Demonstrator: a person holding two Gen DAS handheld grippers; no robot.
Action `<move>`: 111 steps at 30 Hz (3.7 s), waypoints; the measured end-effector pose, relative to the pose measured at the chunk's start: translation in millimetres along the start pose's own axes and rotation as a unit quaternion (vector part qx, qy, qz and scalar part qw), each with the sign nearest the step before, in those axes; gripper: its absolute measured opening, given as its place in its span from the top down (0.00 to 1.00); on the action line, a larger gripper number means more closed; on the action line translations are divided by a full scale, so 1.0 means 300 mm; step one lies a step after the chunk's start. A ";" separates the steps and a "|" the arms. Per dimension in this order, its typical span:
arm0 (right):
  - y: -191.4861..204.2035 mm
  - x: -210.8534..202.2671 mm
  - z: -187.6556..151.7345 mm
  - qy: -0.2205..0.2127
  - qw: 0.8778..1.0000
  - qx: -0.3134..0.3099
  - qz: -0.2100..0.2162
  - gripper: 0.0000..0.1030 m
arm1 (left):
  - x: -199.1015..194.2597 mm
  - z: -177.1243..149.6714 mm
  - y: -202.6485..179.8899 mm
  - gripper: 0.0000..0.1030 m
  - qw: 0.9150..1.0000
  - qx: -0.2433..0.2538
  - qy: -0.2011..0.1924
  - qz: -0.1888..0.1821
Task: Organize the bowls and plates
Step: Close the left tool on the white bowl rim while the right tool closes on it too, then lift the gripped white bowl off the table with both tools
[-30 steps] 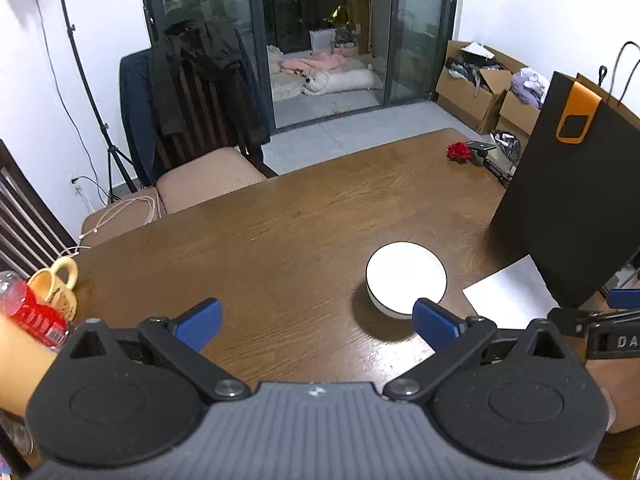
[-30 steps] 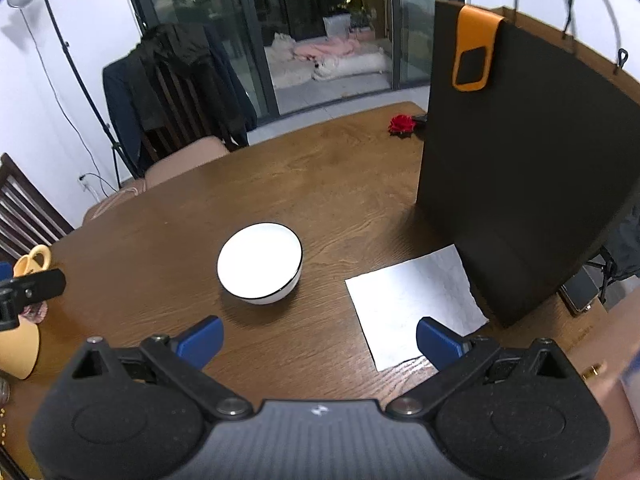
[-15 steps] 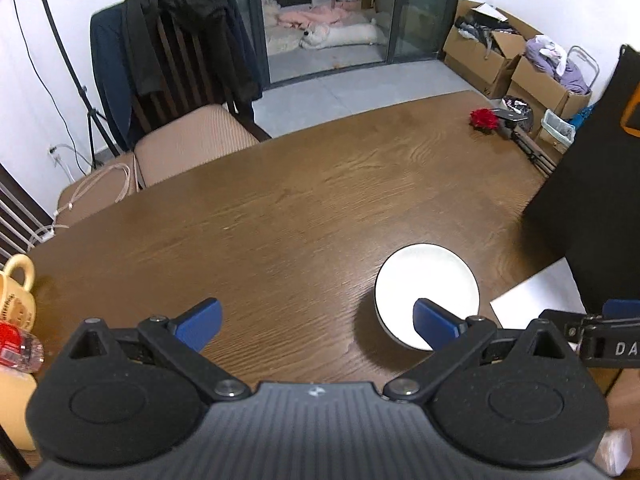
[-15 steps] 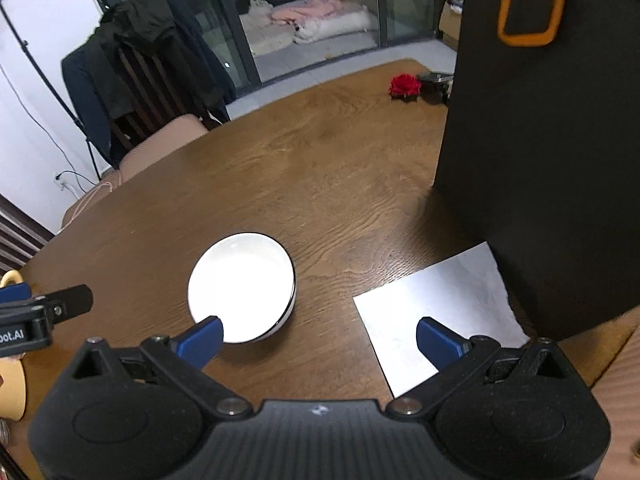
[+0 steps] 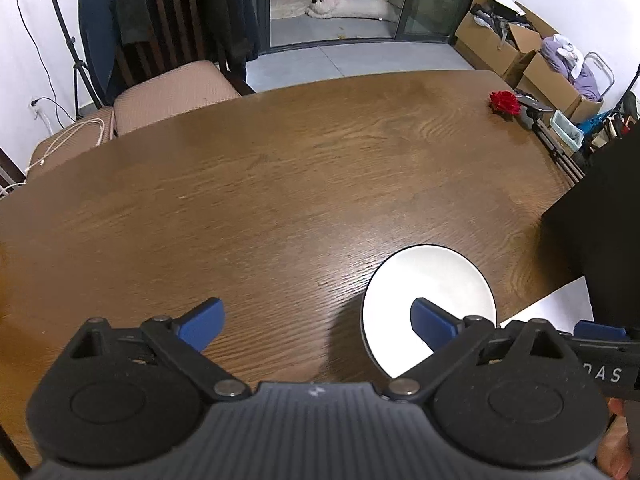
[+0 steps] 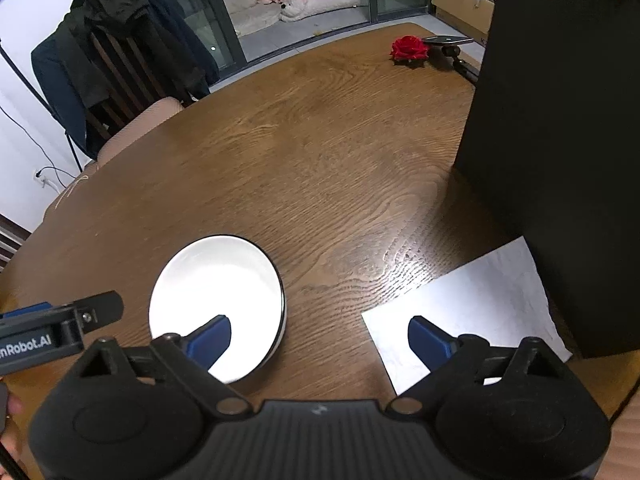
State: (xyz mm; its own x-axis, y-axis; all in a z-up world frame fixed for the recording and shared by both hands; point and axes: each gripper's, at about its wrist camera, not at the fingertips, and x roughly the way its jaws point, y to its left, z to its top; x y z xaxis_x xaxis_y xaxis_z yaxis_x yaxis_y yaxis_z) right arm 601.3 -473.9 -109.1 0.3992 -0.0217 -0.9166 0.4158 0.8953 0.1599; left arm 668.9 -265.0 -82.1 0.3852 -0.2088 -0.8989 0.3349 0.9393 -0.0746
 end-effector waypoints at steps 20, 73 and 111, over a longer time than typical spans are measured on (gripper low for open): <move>0.018 0.123 0.011 0.005 0.999 0.005 0.036 0.69 | 0.138 -0.009 -0.053 0.55 0.999 0.006 0.021 -0.038; 0.040 0.182 0.006 0.008 0.998 0.024 0.055 0.95 | 0.224 -0.030 -0.058 0.94 0.997 -0.017 0.038 -0.059; 0.069 0.035 -0.073 -0.010 0.998 -0.003 0.067 0.95 | 0.053 -0.114 -0.055 0.94 0.999 -0.018 0.015 -0.047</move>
State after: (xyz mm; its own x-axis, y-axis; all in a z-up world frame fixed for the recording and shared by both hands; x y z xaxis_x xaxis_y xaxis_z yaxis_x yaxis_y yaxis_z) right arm 596.3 -445.8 -123.5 0.4680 0.0890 -0.8792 0.3533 0.8931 0.2785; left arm 640.1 -274.4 -110.0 0.3270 -0.2888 -0.8998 0.3371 0.9251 -0.1745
